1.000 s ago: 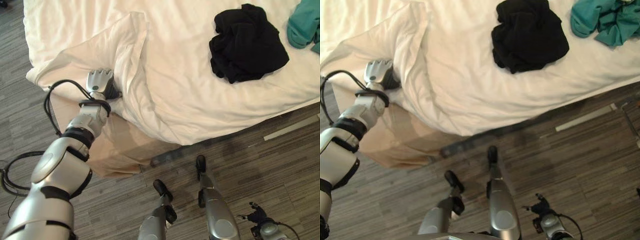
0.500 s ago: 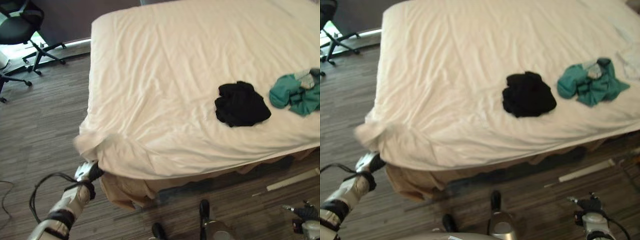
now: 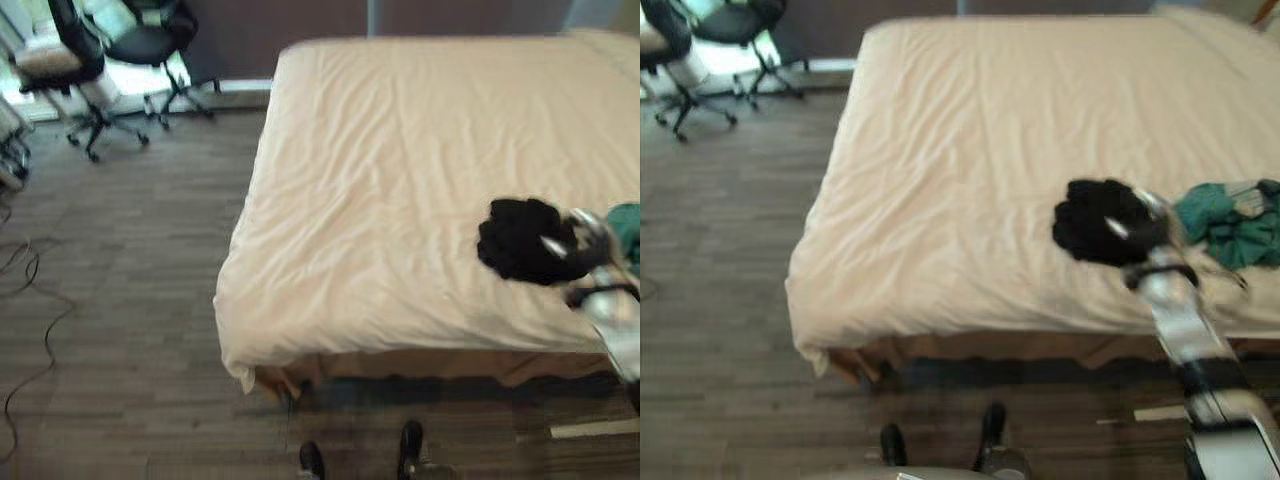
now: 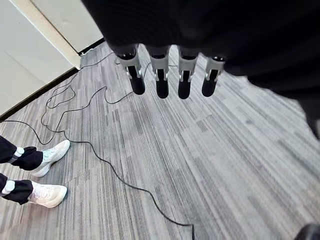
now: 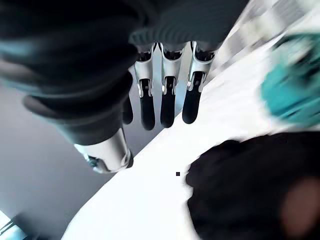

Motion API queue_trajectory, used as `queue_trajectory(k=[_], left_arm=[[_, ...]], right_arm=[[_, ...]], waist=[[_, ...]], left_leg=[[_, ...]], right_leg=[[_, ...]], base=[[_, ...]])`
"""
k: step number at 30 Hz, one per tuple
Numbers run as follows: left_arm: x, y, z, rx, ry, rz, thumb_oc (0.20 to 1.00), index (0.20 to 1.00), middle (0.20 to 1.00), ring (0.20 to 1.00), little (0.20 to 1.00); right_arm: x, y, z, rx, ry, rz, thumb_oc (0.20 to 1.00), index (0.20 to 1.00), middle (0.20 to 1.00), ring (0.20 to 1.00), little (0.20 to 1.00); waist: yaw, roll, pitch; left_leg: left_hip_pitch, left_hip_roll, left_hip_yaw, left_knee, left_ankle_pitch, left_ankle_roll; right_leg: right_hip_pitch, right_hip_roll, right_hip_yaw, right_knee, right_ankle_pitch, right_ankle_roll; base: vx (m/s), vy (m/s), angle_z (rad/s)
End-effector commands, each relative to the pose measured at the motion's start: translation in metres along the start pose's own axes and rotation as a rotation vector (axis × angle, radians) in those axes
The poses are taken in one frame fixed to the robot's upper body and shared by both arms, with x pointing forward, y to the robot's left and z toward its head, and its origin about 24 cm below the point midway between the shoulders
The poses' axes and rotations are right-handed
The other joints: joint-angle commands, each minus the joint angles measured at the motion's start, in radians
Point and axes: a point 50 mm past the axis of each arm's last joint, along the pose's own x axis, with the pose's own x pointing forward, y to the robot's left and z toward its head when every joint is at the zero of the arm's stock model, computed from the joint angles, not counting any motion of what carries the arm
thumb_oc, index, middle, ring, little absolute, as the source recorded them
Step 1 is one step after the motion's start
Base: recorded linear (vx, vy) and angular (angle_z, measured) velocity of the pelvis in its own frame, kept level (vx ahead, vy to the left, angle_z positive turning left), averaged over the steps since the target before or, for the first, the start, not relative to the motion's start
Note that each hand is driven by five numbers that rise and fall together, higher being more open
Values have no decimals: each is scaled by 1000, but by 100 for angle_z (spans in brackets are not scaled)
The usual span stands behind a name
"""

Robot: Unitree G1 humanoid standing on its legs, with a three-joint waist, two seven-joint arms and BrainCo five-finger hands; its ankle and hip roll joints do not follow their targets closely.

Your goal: Tidy up the quilt and then pick up the clothes from the bed and put them into the laundry hamper.

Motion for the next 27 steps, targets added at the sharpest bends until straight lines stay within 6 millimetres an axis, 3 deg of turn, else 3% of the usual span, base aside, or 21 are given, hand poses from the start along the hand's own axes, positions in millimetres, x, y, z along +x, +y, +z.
queue_trajectory(k=[1, 2, 3, 4, 5, 7, 8, 9, 11, 12, 13, 14, 15, 16, 17, 18, 19, 20, 22, 24, 27], left_arm=[[9, 53, 54, -116, -148, 180, 1000, 1000, 1000, 1000, 1000], [4, 59, 96, -196, -285, 223, 1000, 1000, 1000, 1000, 1000], [4, 59, 96, -198, -285, 223, 1000, 1000, 1000, 1000, 1000], [-8, 66, 139, -316, -461, 263, 1000, 1000, 1000, 1000, 1000], [-8, 66, 139, -316, -461, 263, 1000, 1000, 1000, 1000, 1000], [-41, 65, 199, -422, -754, 243, 1000, 1000, 1000, 1000, 1000], [-50, 61, 212, -426, -818, 220, 1000, 1000, 1000, 1000, 1000], [-50, 61, 212, -426, -818, 220, 1000, 1000, 1000, 1000, 1000], [-61, 55, 231, -420, -886, 187, 1000, 1000, 1000, 1000, 1000], [-64, 53, 237, -408, -900, 175, 1000, 1000, 1000, 1000, 1000], [-63, 49, 244, -382, -887, 170, 1000, 1000, 1000, 1000, 1000], [-63, 50, 244, -384, -888, 171, 1000, 1000, 1000, 1000, 1000], [-62, 48, 245, -375, -872, 168, 1000, 1000, 1000, 1000, 1000], [-62, 48, 245, -375, -872, 168, 1000, 1000, 1000, 1000, 1000], [-58, 43, 246, -352, -831, 165, 1000, 1000, 1000, 1000, 1000], [-54, 39, 243, -337, -802, 159, 1000, 1000, 1000, 1000, 1000], [-50, 29, 239, -291, -761, 139, 1000, 1000, 1000, 1000, 1000], [-50, 29, 239, -291, -761, 139, 1000, 1000, 1000, 1000, 1000], [-43, 19, 230, -232, -704, 111, 1000, 1000, 1000, 1000, 1000], [-40, 17, 226, -220, -680, 106, 1000, 1000, 1000, 1000, 1000], [-35, 15, 219, -207, -638, 95, 1000, 1000, 1000, 1000, 1000]], right_arm=[[35, -21, 64, 172, -212, -115, 200, 200, 200, 200, 200], [49, -11, 92, 255, -272, -109, 200, 200, 200, 200, 200], [49, -11, 93, 255, -273, -109, 200, 200, 200, 200, 200], [53, -2, 114, 296, -326, -107, 200, 200, 200, 200, 200], [53, -2, 114, 296, -326, -107, 200, 200, 200, 200, 200], [54, 20, 142, 461, -382, -82, 200, 200, 200, 200, 200], [52, 34, 150, 517, -383, -45, 200, 200, 200, 200, 200], [52, 34, 150, 517, -383, -45, 200, 200, 200, 200, 200], [48, 66, 165, 561, -383, 72, 200, 200, 200, 200, 200], [42, 87, 175, 569, -390, 150, 200, 200, 200, 200, 200], [19, 133, 192, 593, -402, 347, 200, 200, 200, 200, 200], [20, 133, 193, 593, -404, 347, 200, 200, 200, 200, 200], [4, 152, 200, 621, -413, 443, 200, 200, 200, 200, 200], [4, 152, 200, 621, -413, 443, 200, 200, 200, 200, 200], [-44, 201, 213, 713, -399, 723, 200, 200, 200, 200, 200], [-65, 217, 217, 760, -387, 848, 200, 200, 200, 200, 200], [-111, 245, 220, 858, -331, 1104, 200, 200, 200, 200, 200], [-111, 245, 220, 858, -331, 1104, 200, 200, 200, 200, 200], [-149, 255, 223, 1016, -287, 1281, 200, 200, 200, 200, 200], [-151, 255, 221, 1026, -283, 1277, 200, 200, 200, 200, 200], [-139, 245, 212, 1060, -273, 1175, 200, 200, 200, 200, 200]], waist=[[50, 4, 160], [62, 24, 199], [61, 25, 197], [75, 44, 230], [75, 44, 229], [92, 68, 267], [99, 76, 278], [99, 75, 276], [112, 87, 297], [117, 89, 305], [122, 86, 314], [121, 85, 316], [118, 79, 316], [118, 78, 316], [115, 63, 315], [117, 57, 309], [116, 45, 300], [116, 45, 300], [114, 23, 257], [111, 15, 240], [100, -9, 191]], left_leg=[[-26, 52, -48, 9, 17, -50], [-105, 52, -55, 47, 23, -53], [-109, 52, -56, 49, 23, -53], [-173, 49, -59, 68, 30, -57], [-173, 49, -59, 69, 30, -57], [-261, 45, -55, 80, 42, -65], [-284, 43, -55, 83, 44, -65], [-286, 43, -55, 84, 44, -65], [-314, 39, -57, 97, 42, -62], [-326, 38, -58, 108, 37, -60], [-331, 38, -68, 137, 3, -64], [-344, 38, -60, 139, 21, -54], [-344, 39, -63, 152, 14, -51], [-344, 39, -63, 152, 14, -51], [-326, 39, -68, 170, -3, -44], [-302, 39, -78, 172, -27, -53], [-275, 36, -81, 167, -16, -44], [-275, 36, -81, 166, -15, -44], [-185, 31, -86, 137, -21, -43], [-150, 30, -87, 118, -22, -43], [-76, 25, -90, 69, -22, -38]], right_leg=[[7, -96, 21, 96, -93, 83], [-54, -108, 8, 126, -93, 80], [-57, -108, 7, 128, -94, 80], [-113, -114, -3, 147, -92, 78], [-113, -114, -3, 147, -92, 78], [-193, -123, -17, 161, -82, 85], [-216, -124, -17, 168, -82, 84], [-218, -125, -17, 169, -83, 84], [-249, -132, -16, 188, -87, 81], [-260, -136, -13, 198, -91, 78], [-272, -142, 2, 232, -118, 81], [-283, -144, -3, 228, -100, 71], [-285, -145, 0, 238, -103, 68], [-285, -145, 0, 238, -103, 68], [-268, -150, -2, 254, -109, 64], [-246, -150, 2, 257, -130, 73], [-203, -152, -12, 236, -115, 62], [-203, -152, -12, 236, -114, 62], [-101, -146, -27, 197, -114, 65], [-68, -142, -30, 179, -113, 66], [1, -135, -36, 143, -108, 71]], base=[[-219, -28, 43], [-146, -10, 30], [-165, -25, 20], [-68, -16, 24], [-116, -27, 38], [-134, -9, 36], [-102, 5, 3], [-59, 9, -9], [-54, -2, 9], [2, -13, 8], [-45, -7, 1], [-24, -5, -13], [-66, 0, -12], [9, -15, -17], [86, -30, -16], [73, -69, -14], [65, -53, -9], [19, -49, 3], [104, -17, 18], [117, -5, 26], [117, -2, 8]])
